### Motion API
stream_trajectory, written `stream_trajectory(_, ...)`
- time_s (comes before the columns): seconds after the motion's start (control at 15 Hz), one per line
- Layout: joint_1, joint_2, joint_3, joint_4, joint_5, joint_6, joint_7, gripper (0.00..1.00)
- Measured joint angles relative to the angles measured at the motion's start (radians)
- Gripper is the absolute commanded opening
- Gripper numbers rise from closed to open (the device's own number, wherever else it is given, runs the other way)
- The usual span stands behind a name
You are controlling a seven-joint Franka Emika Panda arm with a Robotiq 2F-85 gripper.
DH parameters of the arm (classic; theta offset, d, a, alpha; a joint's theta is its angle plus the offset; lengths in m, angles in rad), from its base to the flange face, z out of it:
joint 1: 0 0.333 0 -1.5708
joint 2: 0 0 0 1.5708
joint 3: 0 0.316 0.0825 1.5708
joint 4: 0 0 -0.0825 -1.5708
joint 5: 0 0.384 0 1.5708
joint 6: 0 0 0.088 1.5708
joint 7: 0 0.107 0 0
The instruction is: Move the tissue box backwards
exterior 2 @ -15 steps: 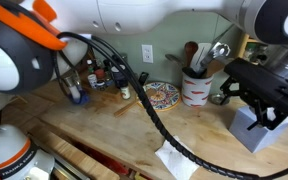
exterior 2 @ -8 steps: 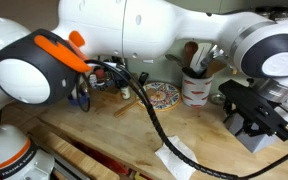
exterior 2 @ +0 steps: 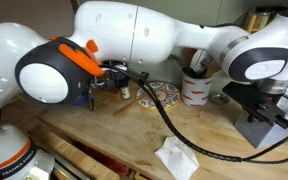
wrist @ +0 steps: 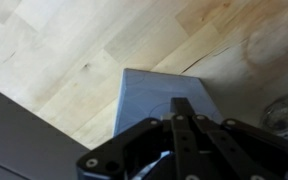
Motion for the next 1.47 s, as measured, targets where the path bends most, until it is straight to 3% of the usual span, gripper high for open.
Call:
stream_trajectory(0.27, 0.041, 0.015, -0.055, 0.0, -0.071, 0.134, 0.002, 0.0)
stream_trajectory(0.67, 0.09, 0.043, -0.153, 0.009, -0.179, 0.224, 0.007, 0.0)
stream_trajectory(1.13, 0.081, 0.059, -0.14, 0.033, -0.173, 0.272, -0.035, 0.0)
stream_trajectory(1.47, 0.049, 0.08, -0.073, 0.057, -0.126, 0.278, -0.091, 0.0)
